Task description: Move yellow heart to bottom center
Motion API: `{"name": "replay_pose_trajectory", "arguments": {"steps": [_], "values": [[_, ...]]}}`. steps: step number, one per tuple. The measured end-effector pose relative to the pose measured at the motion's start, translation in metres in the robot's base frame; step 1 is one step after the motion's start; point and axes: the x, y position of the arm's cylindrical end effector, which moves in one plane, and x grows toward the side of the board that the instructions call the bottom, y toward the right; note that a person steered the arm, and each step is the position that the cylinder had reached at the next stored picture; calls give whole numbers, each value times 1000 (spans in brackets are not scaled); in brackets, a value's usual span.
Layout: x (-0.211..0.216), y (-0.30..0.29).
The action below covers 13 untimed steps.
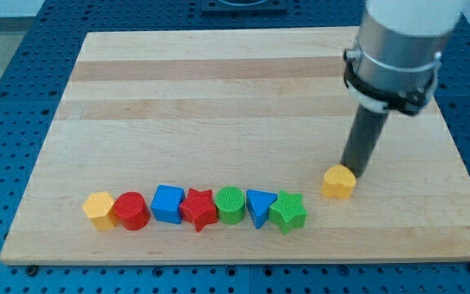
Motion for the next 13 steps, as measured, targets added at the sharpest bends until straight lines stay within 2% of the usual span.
{"name": "replay_pose_trajectory", "arguments": {"steps": [1,2,3,5,6,8,9,11,13], "values": [[-6,0],[-34,0],[-34,-18],[2,-59],[13,-59],[-7,-58],[-5,-39],[18,-34],[3,-8]]}}
